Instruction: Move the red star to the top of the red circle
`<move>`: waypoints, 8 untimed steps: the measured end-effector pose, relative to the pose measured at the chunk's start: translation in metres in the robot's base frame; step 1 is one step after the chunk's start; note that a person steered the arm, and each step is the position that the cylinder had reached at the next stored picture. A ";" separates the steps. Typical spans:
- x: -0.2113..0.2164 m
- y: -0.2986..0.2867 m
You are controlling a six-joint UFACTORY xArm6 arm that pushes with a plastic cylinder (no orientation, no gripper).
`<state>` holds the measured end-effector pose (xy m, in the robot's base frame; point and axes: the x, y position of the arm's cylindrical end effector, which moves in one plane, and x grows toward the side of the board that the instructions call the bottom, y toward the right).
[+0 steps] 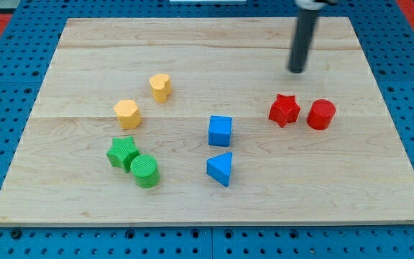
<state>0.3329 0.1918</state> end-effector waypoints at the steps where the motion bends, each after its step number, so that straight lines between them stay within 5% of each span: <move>1: 0.036 0.058; 2: 0.096 0.053; 4: 0.130 -0.036; 8: 0.128 -0.158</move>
<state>0.4607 0.0341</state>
